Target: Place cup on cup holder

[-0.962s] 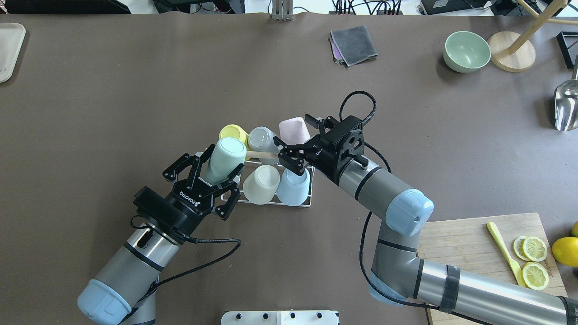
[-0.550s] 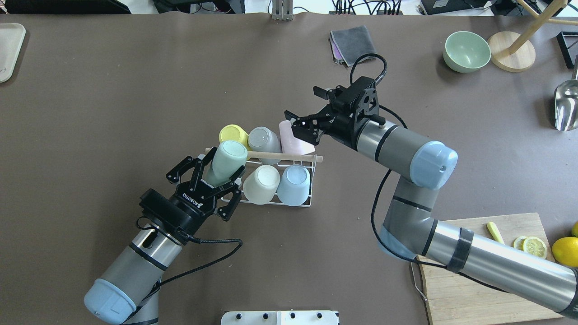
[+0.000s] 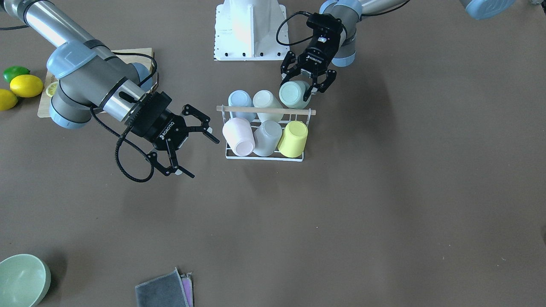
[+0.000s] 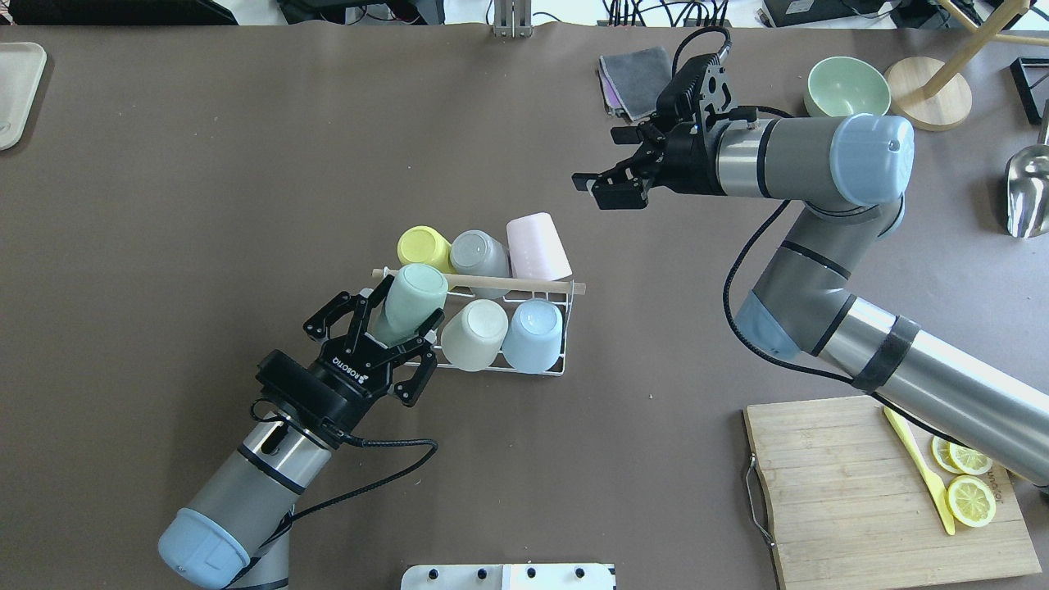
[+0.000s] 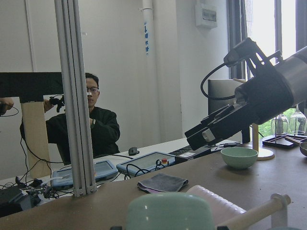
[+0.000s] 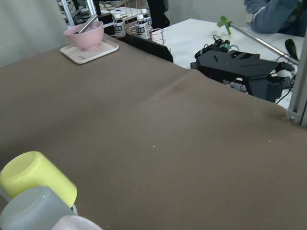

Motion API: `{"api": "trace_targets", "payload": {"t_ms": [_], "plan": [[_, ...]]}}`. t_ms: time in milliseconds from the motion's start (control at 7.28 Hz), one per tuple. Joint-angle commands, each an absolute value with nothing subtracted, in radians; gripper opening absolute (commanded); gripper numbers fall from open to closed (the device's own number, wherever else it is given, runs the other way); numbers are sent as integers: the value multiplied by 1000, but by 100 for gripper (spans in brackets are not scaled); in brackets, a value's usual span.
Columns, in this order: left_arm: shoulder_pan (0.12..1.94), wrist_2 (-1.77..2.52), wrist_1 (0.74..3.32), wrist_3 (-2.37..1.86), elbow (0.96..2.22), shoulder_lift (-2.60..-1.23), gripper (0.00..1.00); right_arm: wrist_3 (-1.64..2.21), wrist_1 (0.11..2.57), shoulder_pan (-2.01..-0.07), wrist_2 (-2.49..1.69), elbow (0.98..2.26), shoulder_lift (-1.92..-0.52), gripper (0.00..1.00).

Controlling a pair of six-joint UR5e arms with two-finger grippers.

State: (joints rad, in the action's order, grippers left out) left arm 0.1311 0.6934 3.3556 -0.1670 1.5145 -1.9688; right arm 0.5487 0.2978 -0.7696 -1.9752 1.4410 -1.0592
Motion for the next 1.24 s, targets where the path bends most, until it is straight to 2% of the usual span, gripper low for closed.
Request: {"api": "trace_targets", "payload": {"t_ms": [0,275,412,550,962,1100], "plan": [[130,693,3376,-167,1496,-1974,97,456,187,-816,-2108,1399,-1061,100],[130,693,3384,-167,1505,-1974,97,390,135,-970,-2289,1317,-1065,100],[130,693,3384,-167,1512,-1974,97,261,174,-1071,-2459,1228,-1060,100],[130,695,3382,-166,1529,-1974,97,124,319,-1145,-2565,1197,-1060,100],[143,699,3379,-164,1591,-1971,97,32,1039,-1276,-2684,1224,-1037,100],[175,707,3372,-158,1621,-1971,97,32,1354,-1298,-2666,1300,-1029,100]]}}
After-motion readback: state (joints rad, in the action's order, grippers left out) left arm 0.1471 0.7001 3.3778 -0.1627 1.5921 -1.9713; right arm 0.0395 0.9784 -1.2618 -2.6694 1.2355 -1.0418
